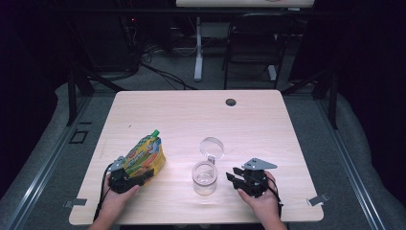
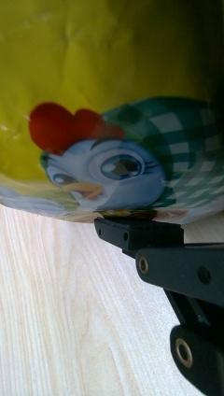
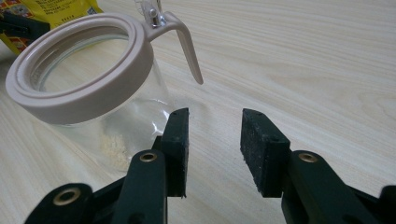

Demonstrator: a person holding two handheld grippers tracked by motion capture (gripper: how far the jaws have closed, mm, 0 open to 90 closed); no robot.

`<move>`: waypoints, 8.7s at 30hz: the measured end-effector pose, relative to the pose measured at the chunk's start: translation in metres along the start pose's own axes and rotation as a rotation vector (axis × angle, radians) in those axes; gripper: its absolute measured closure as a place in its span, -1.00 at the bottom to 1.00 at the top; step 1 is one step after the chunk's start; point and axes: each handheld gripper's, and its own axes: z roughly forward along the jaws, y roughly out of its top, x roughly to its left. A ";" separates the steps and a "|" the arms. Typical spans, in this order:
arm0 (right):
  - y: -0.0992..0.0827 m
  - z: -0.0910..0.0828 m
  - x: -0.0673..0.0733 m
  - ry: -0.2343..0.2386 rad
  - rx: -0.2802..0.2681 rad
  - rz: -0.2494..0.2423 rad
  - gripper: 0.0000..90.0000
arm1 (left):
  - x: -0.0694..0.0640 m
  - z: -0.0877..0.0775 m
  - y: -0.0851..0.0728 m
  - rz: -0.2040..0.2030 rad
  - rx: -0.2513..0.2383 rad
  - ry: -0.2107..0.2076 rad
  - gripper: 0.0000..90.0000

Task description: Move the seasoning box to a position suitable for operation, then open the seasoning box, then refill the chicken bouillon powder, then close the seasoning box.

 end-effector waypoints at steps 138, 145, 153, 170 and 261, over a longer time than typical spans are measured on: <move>0.011 -0.023 0.034 -0.048 -0.142 -0.334 0.39 | -0.088 -0.010 0.014 0.744 0.110 0.472 0.33; 0.015 -0.028 0.041 -0.058 -0.156 -0.369 0.43 | -0.092 -0.009 0.014 0.761 0.106 0.481 0.33; 0.017 -0.030 0.042 -0.051 -0.182 -0.374 0.24 | -0.095 -0.007 0.014 0.778 0.115 0.474 0.33; 0.020 -0.026 0.061 -0.050 -0.162 -0.460 0.28 | -0.104 -0.001 0.013 0.818 0.125 0.472 0.33; 0.019 0.022 0.129 -0.328 -0.086 -1.271 0.58 | -0.108 0.010 0.009 1.017 0.193 0.577 0.33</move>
